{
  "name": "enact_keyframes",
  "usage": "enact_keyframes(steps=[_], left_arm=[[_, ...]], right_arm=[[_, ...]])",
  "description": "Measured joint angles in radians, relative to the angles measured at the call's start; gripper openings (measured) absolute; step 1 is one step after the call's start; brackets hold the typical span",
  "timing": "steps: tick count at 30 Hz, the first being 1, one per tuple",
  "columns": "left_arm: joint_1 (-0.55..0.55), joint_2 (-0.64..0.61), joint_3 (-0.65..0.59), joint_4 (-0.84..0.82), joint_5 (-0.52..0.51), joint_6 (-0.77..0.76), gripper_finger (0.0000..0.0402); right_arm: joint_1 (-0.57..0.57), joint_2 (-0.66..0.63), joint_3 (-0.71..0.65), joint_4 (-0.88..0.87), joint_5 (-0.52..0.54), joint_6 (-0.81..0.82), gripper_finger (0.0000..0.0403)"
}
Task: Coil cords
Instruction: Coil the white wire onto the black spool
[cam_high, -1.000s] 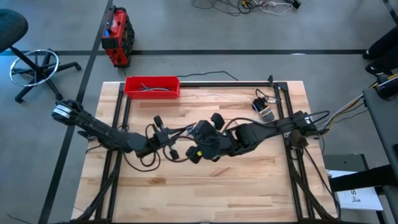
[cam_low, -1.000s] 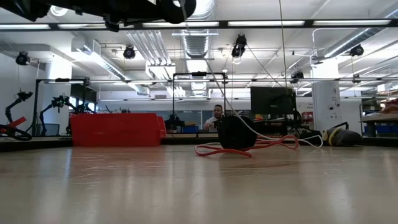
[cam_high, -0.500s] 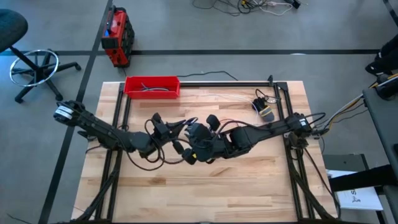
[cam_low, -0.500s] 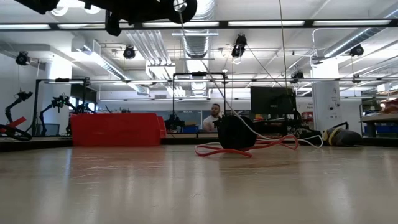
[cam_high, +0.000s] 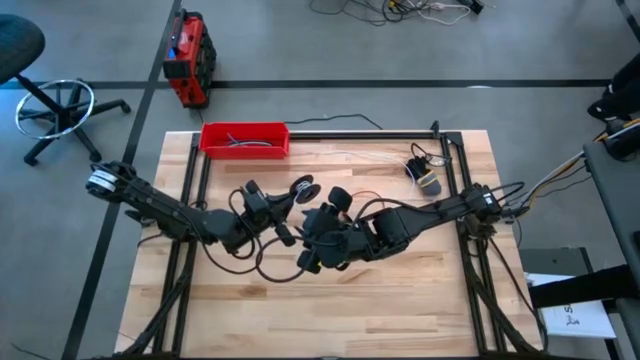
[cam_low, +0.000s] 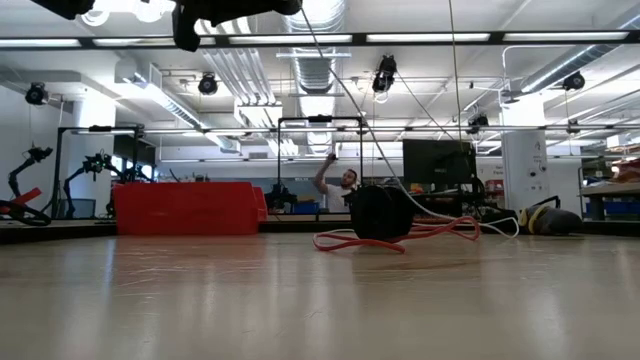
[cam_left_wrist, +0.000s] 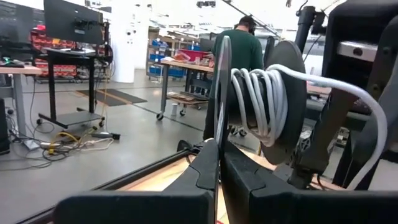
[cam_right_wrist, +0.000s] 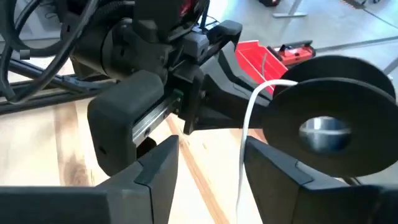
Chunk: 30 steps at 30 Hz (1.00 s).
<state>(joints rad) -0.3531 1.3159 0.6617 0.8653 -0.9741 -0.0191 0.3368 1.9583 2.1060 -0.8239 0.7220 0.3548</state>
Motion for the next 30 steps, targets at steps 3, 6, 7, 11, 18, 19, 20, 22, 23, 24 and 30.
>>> enact_keyframes(steps=[3,6,7,11,18,19,20,22,23,24,30], left_arm=[[0.0,0.0,0.0,0.032,0.0,0.007,0.0001],[0.0,0.0,0.0,0.053,0.02,0.0,0.0001],[0.001,0.0,0.0,0.076,0.038,-0.007,0.0001],[0.003,0.0,0.0,0.156,0.12,-0.03,0.0001],[0.0,-0.012,-0.002,0.185,0.245,-0.106,0.0],[-0.001,-0.015,-0.002,0.19,0.261,-0.113,0.0],[-0.002,-0.017,-0.002,0.192,0.271,-0.122,0.0],[-0.01,-0.023,-0.003,0.191,0.289,-0.133,0.0],[-0.014,-0.025,-0.003,0.191,0.295,-0.14,0.0],[-0.019,-0.029,-0.003,0.191,0.306,-0.145,0.0],[-0.066,-0.093,-0.058,0.188,0.329,-0.148,0.0]], right_arm=[[0.005,0.0,0.001,0.0,0.0,-0.016,0.0175],[0.008,0.0,0.001,0.001,0.0,-0.026,0.0175],[0.008,0.0,-0.001,0.003,0.001,-0.026,0.0174],[0.008,0.006,-0.022,-0.003,0.003,-0.026,0.0175],[0.043,0.006,-0.051,-0.044,0.012,-0.025,0.0174],[0.05,0.006,-0.055,-0.051,0.013,-0.023,0.0174],[0.058,0.005,-0.062,-0.056,0.021,-0.018,0.0174],[0.072,0.005,-0.088,-0.059,0.036,-0.011,0.0173],[0.078,0.005,-0.106,-0.058,0.038,-0.004,0.0171],[0.083,0.005,-0.127,-0.057,0.038,0.014,0.0169],[0.117,0.004,-0.336,0.166,0.04,0.082,0.0152]])
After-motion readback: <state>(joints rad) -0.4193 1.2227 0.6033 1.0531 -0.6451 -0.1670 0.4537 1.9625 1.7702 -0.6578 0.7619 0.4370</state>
